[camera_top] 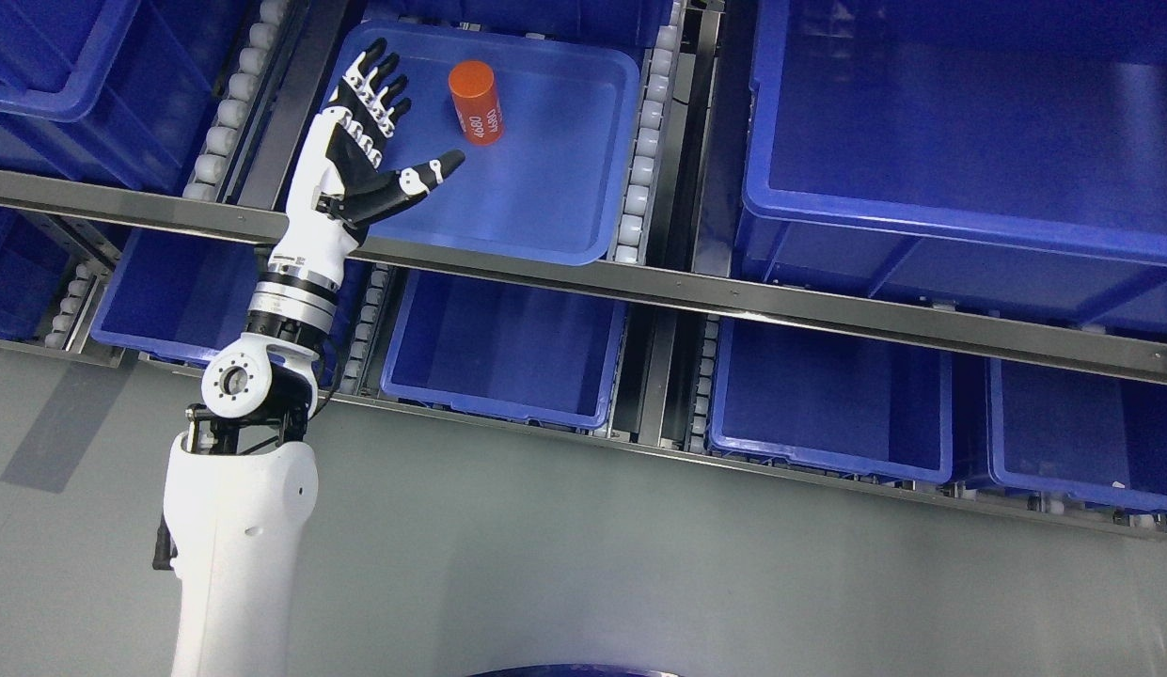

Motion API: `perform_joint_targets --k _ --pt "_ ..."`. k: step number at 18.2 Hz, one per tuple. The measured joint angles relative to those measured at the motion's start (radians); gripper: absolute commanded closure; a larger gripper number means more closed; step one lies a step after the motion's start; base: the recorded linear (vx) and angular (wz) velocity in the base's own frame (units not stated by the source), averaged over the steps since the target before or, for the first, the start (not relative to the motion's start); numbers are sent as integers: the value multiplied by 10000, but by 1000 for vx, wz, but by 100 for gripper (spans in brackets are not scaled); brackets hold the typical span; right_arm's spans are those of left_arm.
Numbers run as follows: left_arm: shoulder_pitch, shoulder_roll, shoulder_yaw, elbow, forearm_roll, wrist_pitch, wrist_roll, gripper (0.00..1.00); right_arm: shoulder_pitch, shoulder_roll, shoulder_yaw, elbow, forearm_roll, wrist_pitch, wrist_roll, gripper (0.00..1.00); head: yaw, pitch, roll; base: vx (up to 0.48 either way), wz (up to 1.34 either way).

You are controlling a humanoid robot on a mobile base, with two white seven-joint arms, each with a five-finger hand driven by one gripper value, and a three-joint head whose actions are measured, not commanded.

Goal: Grab orange capacitor from left shelf to right desk
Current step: 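Reach the left hand toward the orange capacitor in the blue bin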

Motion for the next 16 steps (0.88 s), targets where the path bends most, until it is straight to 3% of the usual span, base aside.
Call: perform_joint_targets --k 8,16 --pt "520 421 8 -1 -112 -662 -198 0 0 0 0 0 0 1 0 0 0 0 0 88 -54" --pt "-801 882 -45 1292 -991 -718 -263 2 2 0 0 0 0 24 14 0 0 0 0 11 -11"
